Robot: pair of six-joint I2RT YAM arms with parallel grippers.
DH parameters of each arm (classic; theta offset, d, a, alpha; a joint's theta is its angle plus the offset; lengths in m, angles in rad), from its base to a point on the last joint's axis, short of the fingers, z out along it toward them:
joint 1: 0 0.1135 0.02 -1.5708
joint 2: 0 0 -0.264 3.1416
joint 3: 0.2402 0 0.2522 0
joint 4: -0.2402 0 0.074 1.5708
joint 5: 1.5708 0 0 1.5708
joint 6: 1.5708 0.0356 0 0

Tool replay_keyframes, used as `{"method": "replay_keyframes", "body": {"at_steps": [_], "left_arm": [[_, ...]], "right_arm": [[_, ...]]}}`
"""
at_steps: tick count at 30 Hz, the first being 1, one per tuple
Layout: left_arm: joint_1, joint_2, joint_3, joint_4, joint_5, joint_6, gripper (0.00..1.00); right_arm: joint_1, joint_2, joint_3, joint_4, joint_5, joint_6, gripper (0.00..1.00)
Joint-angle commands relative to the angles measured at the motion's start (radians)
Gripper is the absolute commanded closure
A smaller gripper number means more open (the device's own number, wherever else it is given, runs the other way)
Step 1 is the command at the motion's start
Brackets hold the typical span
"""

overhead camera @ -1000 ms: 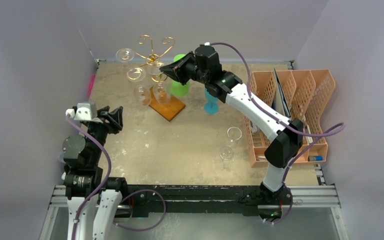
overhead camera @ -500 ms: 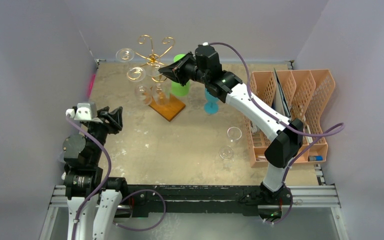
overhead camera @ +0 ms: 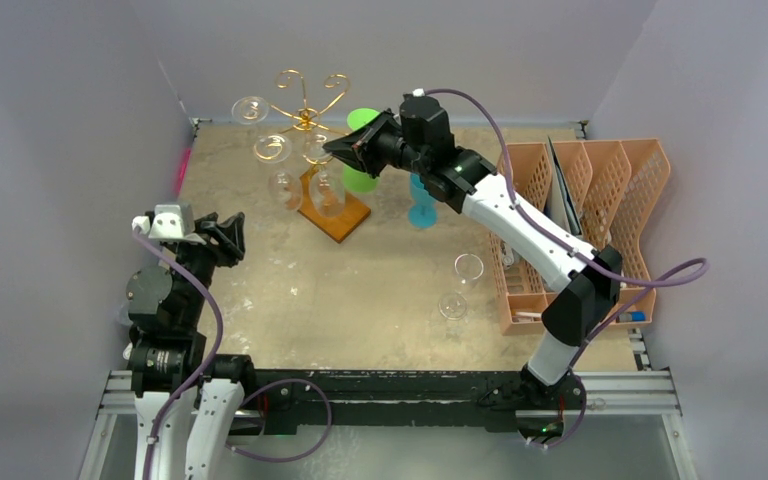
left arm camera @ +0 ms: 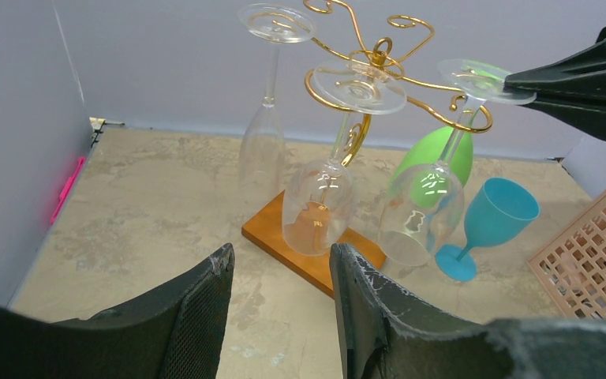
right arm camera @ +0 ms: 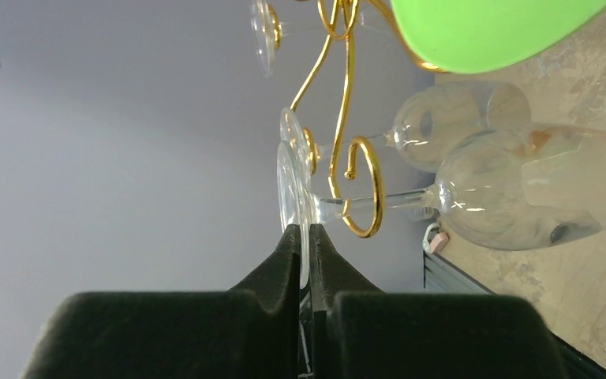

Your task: Place the wine glass upside down on the wine glass rack

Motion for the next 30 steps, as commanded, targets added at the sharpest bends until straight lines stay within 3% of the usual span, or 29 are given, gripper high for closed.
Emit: {"method": "replay_keyframes", "body": {"at_steps": [1,24,30], "left_arm": [[0.001,0.013,0.009,0.013,-0.013,0.015,0.54],[0.0,0.016,0.011,0.01,-0.009,0.017,0.53],[0.001,0.019,0.011,0.01,-0.009,0.018,0.53]], "right_arm": [[0.002,-0.065,-0.005,0.065,-0.019,-0.006,1.0],[-0.019,-0.061,-0.008,-0.01,0.125,-0.12,1.0],[-0.021,-0.051,0.005,-0.028,0.125,-0.135,0.87]]}}
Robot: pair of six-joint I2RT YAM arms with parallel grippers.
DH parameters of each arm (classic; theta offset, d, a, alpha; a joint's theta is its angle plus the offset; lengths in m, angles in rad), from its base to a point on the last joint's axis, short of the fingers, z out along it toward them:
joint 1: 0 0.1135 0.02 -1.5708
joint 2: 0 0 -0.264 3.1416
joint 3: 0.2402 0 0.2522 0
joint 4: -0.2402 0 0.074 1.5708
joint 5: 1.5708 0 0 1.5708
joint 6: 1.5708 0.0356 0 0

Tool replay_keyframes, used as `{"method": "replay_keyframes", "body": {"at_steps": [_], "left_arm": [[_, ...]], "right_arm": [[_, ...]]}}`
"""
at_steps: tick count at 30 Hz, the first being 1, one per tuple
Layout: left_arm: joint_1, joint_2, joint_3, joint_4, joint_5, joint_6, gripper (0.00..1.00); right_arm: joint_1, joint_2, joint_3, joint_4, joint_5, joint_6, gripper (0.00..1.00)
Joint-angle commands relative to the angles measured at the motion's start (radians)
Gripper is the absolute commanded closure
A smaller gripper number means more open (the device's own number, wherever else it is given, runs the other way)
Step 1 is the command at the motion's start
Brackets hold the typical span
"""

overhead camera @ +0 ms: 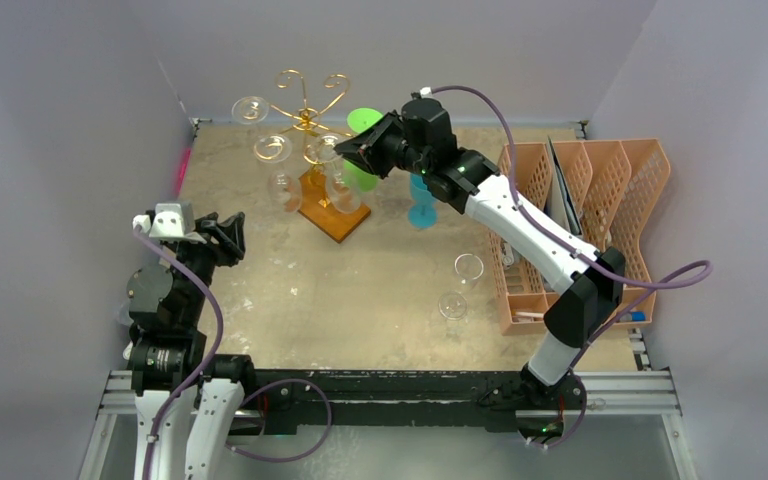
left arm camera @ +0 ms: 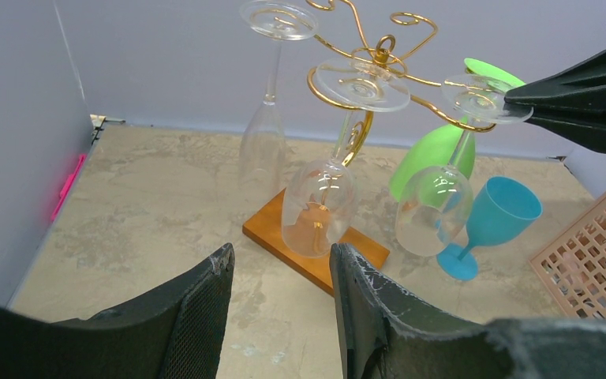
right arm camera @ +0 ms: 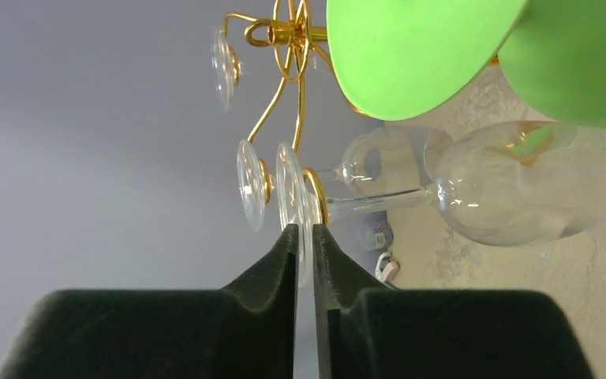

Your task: Place the wine glass upside down on the wine glass rack

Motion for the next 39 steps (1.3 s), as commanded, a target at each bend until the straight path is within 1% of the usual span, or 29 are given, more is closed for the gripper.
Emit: {"method": "replay_keyframes", "body": {"at_steps": [1,12,17,21,25,28,32,35,37,39], "left_arm": [[0.0,0.011,0.011,0.01,-0.008,0.017,0.53],[0.0,0.02,0.013,0.013,-0.013,0.002,0.53],[0.0,0.021,0.016,0.008,-0.025,-0.011,0.52],[0.001,0.018,0.017,0.003,-0.029,-0.018,0.52],[0.002,0.029,0.017,0.017,-0.038,-0.045,0.51],[0.001,0.057,0.033,0.014,-0.009,-0.067,0.51],[0.002,0.073,0.037,0.011,0.005,-0.092,0.49],[0.003,0.075,0.036,0.022,0.009,-0.12,0.41],[0.003,0.076,0.038,0.029,0.016,-0.134,0.39],[0.002,0.077,0.033,0.04,0.027,-0.152,0.37]], "right_arm": [[-0.007,-0.032,0.02,0.015,0.032,-0.024,0.83],[-0.009,-0.099,-0.045,0.023,0.053,-0.03,0.57],[-0.009,-0.204,-0.176,0.09,0.084,-0.067,0.48],[-0.009,-0.32,-0.298,0.061,0.15,-0.151,0.45],[-0.009,-0.438,-0.385,-0.051,0.235,-0.277,0.45],[-0.008,-0.474,-0.388,-0.178,0.267,-0.401,0.45],[-0.009,-0.478,-0.336,-0.374,0.289,-0.568,0.45],[-0.009,-0.453,-0.286,-0.516,0.341,-0.681,0.45],[-0.008,-0.43,-0.278,-0.556,0.37,-0.741,0.45],[-0.01,-0.396,-0.254,-0.578,0.392,-0.748,0.49]]}}
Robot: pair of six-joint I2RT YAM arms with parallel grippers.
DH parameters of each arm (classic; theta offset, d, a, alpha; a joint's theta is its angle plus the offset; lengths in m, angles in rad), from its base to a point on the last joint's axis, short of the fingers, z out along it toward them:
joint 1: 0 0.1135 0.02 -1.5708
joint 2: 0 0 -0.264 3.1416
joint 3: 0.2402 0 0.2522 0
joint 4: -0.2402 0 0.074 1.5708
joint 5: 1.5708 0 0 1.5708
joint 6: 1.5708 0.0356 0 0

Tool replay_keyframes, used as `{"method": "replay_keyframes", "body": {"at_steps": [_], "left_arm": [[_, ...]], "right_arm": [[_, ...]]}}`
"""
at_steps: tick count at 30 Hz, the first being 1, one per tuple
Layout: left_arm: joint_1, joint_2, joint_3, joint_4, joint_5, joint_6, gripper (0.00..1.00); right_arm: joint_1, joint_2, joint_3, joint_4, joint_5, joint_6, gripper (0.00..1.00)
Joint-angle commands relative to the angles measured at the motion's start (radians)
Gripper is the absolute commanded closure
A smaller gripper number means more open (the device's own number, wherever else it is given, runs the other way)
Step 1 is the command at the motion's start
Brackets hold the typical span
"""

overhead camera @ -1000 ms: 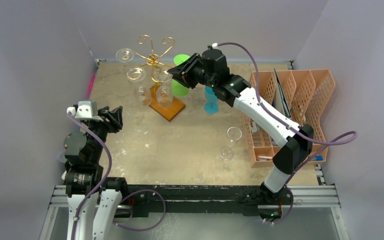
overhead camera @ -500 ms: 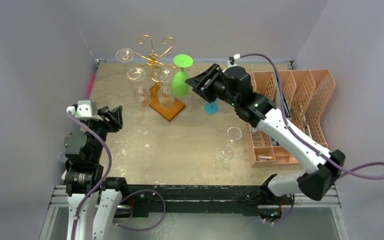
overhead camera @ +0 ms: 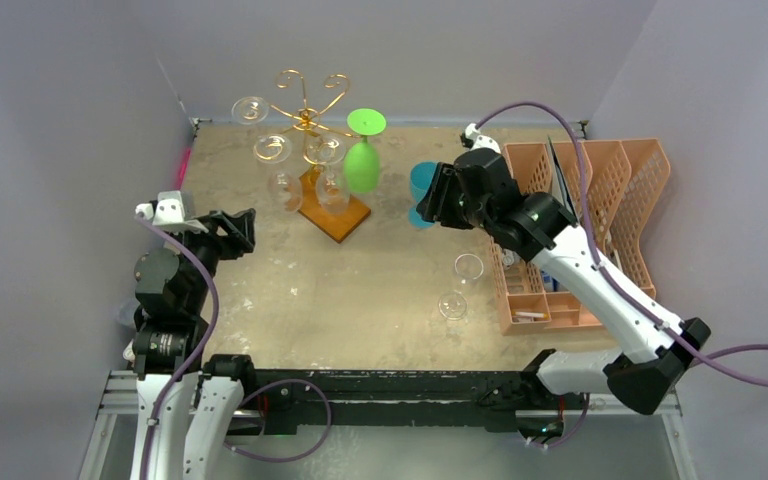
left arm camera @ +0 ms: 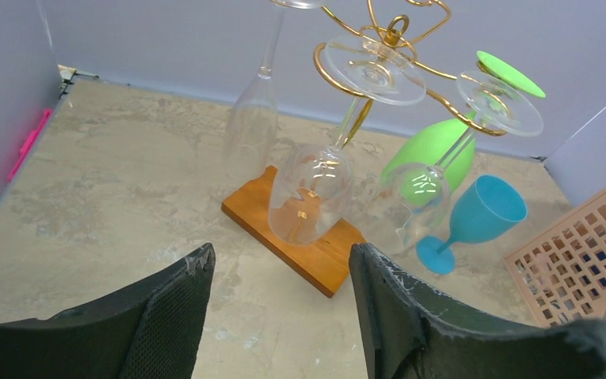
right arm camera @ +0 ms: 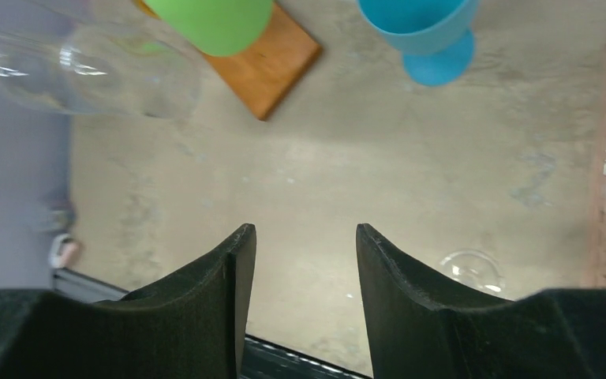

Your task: Place the wine glass upside down on the wine glass rack

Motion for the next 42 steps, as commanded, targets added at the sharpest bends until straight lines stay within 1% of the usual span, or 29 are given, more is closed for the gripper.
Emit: {"method": "replay_keyframes", "body": {"at_steps": [1,4,7,11,13,16,19,22,24,27,29,30,35,37,39,41,42], "left_arm": [[0.001,0.006,0.027,0.051,0.037,-0.059,0.36],[0.001,0.009,0.026,0.047,0.04,-0.071,0.35],[0.003,0.008,0.028,0.04,0.032,-0.075,0.34],[0.002,0.002,0.021,0.053,0.074,-0.067,0.34],[0.001,0.005,0.016,0.067,0.103,-0.065,0.34],[0.002,0.016,0.013,0.084,0.134,-0.065,0.34],[0.007,0.037,0.015,0.091,0.163,-0.055,0.34],[0.016,0.061,0.019,0.095,0.197,-0.05,0.34],[0.017,0.069,0.021,0.098,0.213,-0.051,0.35],[0.055,0.075,0.019,0.104,0.223,-0.058,0.35],[0.059,0.079,0.017,0.107,0.225,-0.059,0.35],[0.06,0.08,0.017,0.106,0.225,-0.058,0.35],[0.063,0.082,0.017,0.096,0.224,-0.054,0.35],[0.063,0.08,0.017,0.096,0.224,-0.056,0.35],[0.063,0.08,0.015,0.097,0.218,-0.07,0.35],[0.063,0.083,0.014,0.099,0.204,-0.098,0.35],[0.062,0.084,0.016,0.097,0.201,-0.109,0.35]], "right_arm": [[-0.012,0.06,0.084,-0.164,0.082,-0.11,0.51],[-0.036,0.127,0.127,-0.078,-0.023,-0.084,0.54],[-0.059,0.243,0.221,-0.075,-0.023,-0.111,0.56],[-0.103,0.381,0.298,-0.053,-0.031,-0.159,0.56],[-0.115,0.44,0.344,-0.058,-0.037,-0.189,0.56],[-0.135,0.531,0.419,-0.088,-0.084,-0.238,0.53],[-0.144,0.608,0.495,-0.129,-0.064,-0.284,0.52],[-0.154,0.647,0.523,-0.136,-0.027,-0.327,0.52],[-0.163,0.668,0.535,-0.141,-0.033,-0.348,0.53],[-0.167,0.709,0.558,-0.163,-0.055,-0.389,0.55],[-0.166,0.727,0.571,-0.186,-0.072,-0.41,0.58],[-0.167,0.728,0.573,-0.19,-0.082,-0.418,0.62],[-0.167,0.71,0.557,-0.187,-0.117,-0.439,0.74],[-0.167,0.718,0.565,-0.21,-0.133,-0.454,0.86],[-0.166,0.726,0.586,-0.232,-0.106,-0.467,0.95],[-0.161,0.721,0.593,-0.235,-0.103,-0.483,1.0],[-0.159,0.713,0.59,-0.237,-0.103,-0.484,1.0]]}}
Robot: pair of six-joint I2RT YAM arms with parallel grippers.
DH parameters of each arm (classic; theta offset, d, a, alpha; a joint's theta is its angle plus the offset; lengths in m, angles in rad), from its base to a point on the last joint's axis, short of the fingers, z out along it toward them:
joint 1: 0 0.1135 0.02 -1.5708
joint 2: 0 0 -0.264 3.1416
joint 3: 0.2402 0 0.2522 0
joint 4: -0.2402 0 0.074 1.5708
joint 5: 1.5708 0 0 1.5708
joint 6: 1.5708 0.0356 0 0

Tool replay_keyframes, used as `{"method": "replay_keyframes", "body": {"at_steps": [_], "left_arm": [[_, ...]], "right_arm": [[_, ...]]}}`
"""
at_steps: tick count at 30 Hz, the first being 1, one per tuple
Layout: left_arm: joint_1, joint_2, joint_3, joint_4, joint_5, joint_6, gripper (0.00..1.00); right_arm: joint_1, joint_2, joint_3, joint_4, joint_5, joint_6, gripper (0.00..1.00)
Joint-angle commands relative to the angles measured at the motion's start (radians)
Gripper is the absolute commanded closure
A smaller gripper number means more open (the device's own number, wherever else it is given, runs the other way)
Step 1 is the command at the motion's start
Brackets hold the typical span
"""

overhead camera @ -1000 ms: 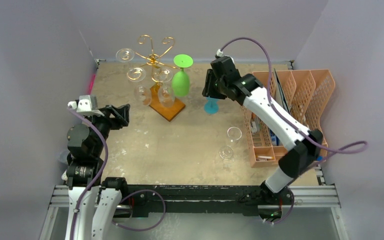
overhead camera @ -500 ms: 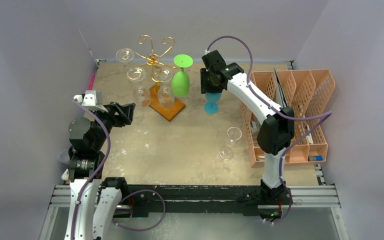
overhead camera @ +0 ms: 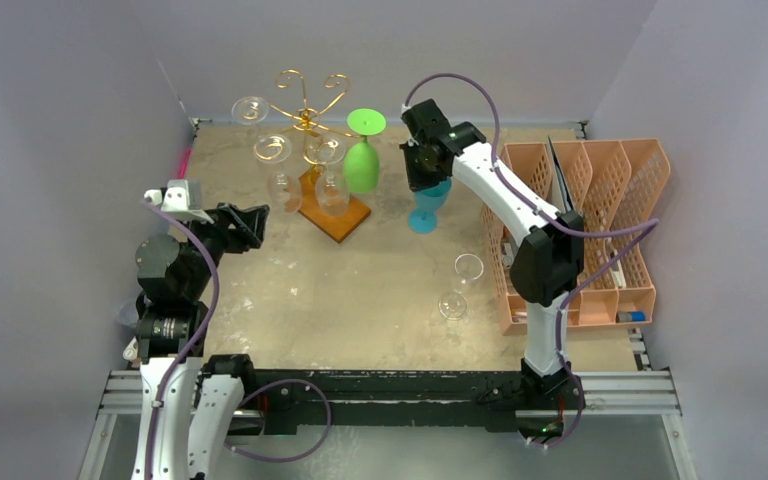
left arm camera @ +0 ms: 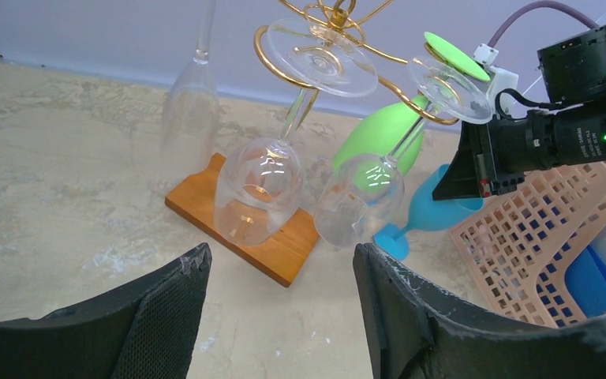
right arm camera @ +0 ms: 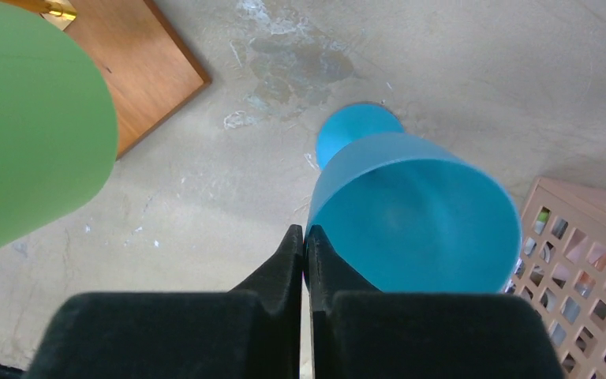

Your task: Place the wine glass upside down on the wine glass rack

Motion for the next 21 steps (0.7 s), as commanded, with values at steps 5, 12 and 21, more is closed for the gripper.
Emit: {"method": "replay_keyframes", "body": {"at_steps": [5,12,21], "left_arm": [[0.006,0.036,0.083,-0.057,0.016,-0.089,0.35],[0.006,0.056,0.24,-0.339,-0.086,-0.205,0.36],[0.006,0.075,0.37,-0.686,-0.04,-0.565,0.29]], "right_arm": [[0.027,-0.131,-0.036,-0.028,0.001,-0.043,1.0],[0.136,-0.395,-0.275,0.135,-0.009,-0.027,1.0],[0.395,-0.619,-0.515,0.342,0.164,0.016,1.0]]}}
